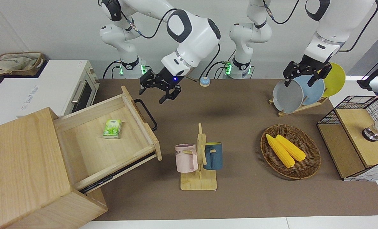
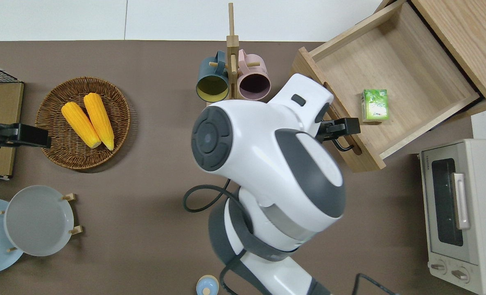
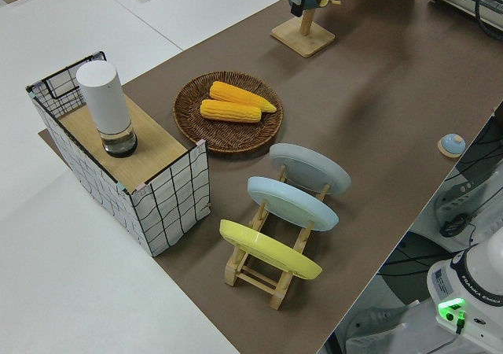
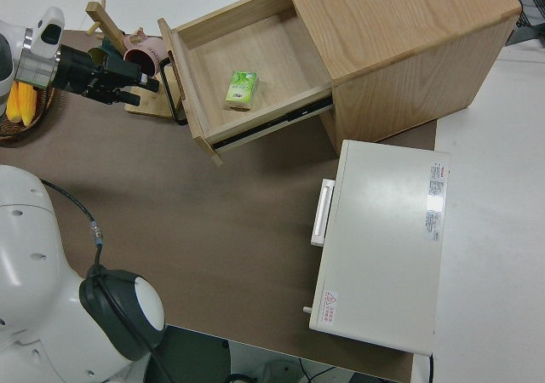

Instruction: Slide drawer open with right arm

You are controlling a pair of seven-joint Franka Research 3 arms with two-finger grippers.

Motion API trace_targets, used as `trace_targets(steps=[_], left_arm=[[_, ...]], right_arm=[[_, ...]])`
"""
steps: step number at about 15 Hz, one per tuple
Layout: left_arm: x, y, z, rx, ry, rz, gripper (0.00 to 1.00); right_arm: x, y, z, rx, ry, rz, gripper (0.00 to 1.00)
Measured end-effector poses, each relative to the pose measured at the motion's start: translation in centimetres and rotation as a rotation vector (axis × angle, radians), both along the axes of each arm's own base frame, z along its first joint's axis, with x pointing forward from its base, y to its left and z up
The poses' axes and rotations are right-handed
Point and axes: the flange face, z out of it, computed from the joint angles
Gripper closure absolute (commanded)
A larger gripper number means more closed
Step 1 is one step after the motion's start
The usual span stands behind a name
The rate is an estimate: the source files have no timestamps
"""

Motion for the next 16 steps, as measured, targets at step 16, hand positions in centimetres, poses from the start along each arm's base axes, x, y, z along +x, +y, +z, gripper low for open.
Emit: trace_targets(steps=[16], left_arm=[[0.0, 0.0, 0.0, 0.0, 0.0, 0.0, 0.0]], right_arm=[[1.6, -19.2, 9.8, 0.592, 0.081, -0.175, 0.015]])
